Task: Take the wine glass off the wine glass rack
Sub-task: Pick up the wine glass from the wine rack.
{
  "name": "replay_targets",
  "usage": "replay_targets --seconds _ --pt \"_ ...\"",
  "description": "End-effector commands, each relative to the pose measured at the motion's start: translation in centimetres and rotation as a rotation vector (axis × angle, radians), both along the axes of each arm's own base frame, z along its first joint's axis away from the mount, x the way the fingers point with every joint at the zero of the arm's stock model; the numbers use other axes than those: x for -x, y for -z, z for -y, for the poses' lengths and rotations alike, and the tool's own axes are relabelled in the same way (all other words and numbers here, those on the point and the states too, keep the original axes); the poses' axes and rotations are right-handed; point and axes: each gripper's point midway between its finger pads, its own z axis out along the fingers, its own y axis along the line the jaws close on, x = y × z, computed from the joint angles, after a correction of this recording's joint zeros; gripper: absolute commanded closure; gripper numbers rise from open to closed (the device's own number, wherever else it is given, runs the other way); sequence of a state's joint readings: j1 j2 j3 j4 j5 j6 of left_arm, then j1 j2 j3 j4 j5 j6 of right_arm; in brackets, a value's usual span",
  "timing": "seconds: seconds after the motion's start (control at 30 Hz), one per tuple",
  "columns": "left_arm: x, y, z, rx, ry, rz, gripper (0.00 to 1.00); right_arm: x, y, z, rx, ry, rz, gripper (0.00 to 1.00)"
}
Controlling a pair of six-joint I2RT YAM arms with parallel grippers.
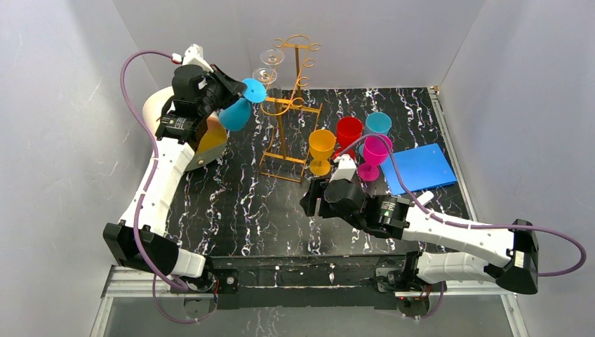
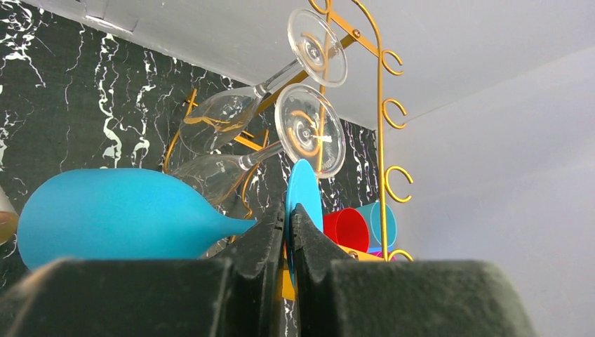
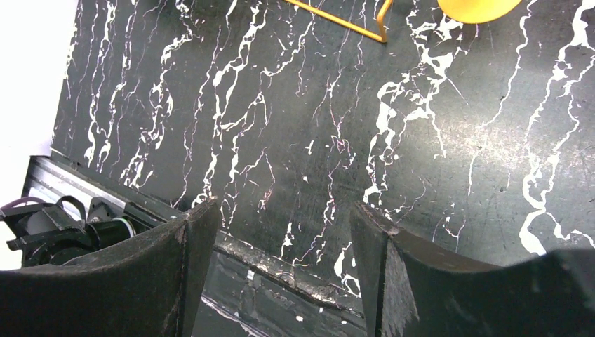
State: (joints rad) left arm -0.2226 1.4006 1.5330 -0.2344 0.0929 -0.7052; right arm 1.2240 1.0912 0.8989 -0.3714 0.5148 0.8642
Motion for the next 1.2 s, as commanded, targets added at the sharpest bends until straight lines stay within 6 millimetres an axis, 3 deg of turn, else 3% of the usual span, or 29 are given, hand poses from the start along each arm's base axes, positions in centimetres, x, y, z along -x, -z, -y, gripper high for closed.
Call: replay_targets --seconds 0.0,0.6,0.77,0.97,1.17 --pt "1.2 -2.4 -0.8 0.011 -0.017 0.059 1.00 -0.8 -2.6 0.4 -0.042 0.055 0.029 0.23" --pt "3.4 -4.5 -3.6 -0.043 -0.125 0.125 1.00 -1.5 -2.2 0.0 0.009 0.079 0.029 0.22" --pt "5.3 -5.2 -4.6 -0.077 -0.145 0.151 1.00 -1.7 -2.6 -0.3 -0.009 0.077 0.038 0.22" --pt "8.5 -6.8 -4.4 -0.117 -0.080 0.171 1.00 -2.0 -3.5 -0.5 -0.033 0.080 0.064 0.21" --pt "11.9 -4.4 -3.6 -0.136 0.023 0.129 1.00 -2.3 -5.5 -0.3 -0.083 0.076 0.105 0.19"
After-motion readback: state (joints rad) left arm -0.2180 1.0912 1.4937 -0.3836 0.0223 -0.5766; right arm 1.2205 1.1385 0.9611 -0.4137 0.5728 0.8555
